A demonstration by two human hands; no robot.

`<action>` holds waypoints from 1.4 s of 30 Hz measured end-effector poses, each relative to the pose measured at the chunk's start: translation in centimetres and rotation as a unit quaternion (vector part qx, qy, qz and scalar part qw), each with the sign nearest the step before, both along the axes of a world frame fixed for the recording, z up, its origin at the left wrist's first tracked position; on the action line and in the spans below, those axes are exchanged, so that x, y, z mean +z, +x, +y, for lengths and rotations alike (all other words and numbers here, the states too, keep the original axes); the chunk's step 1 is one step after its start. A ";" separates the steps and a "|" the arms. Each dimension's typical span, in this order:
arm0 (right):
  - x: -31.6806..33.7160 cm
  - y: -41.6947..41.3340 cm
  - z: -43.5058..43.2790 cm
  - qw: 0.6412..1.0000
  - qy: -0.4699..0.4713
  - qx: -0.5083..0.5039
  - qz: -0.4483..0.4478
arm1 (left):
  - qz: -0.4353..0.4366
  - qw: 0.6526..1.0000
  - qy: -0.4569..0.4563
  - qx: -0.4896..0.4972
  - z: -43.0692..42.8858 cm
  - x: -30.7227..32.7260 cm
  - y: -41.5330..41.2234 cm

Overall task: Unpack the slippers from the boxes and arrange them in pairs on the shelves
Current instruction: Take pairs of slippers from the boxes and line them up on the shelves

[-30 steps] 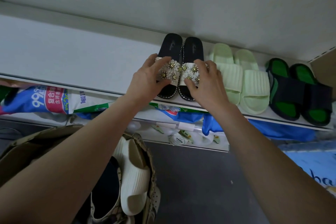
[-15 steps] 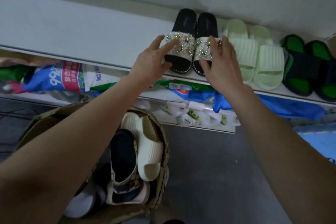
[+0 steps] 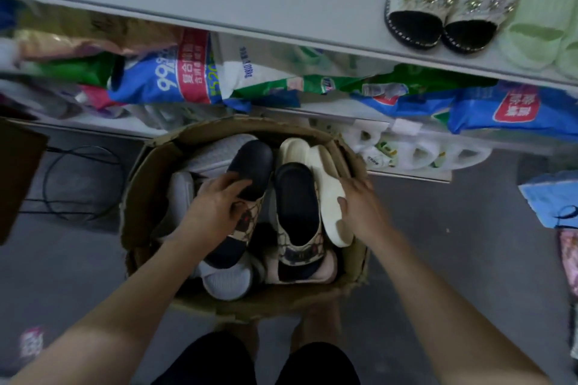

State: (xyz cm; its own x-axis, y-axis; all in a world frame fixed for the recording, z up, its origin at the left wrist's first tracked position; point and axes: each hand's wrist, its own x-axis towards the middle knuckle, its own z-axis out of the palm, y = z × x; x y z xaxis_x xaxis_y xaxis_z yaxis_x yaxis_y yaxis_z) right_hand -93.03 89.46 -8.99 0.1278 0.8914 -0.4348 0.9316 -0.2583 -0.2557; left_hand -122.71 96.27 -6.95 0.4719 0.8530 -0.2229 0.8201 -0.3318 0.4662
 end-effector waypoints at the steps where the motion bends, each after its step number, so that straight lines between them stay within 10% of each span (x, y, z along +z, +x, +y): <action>1: -0.9 -0.6 0.1 0.999 -0.023 -0.011 -0.029 | 0.009 1.000 -0.013 -0.016 -0.8 -0.9 -1.2; 11: 0.9 -6.6 -1.7 0.996 0.084 0.011 -0.023 | 0.009 0.996 -0.073 0.049 -1.0 -2.8 -3.0; 17: -1.5 -9.0 -5.5 0.990 -0.077 0.117 -0.028 | -0.091 0.965 -0.199 0.147 -0.8 -3.0 -3.8; 31: 2.4 -13.0 0.1 0.979 0.124 0.094 0.134 | -0.119 0.955 -0.184 0.202 -1.6 -0.9 -9.2; 42: -1.7 -13.9 2.7 0.963 -0.028 -0.183 0.195 | -0.151 0.886 -0.272 0.344 -2.3 -3.4 -8.8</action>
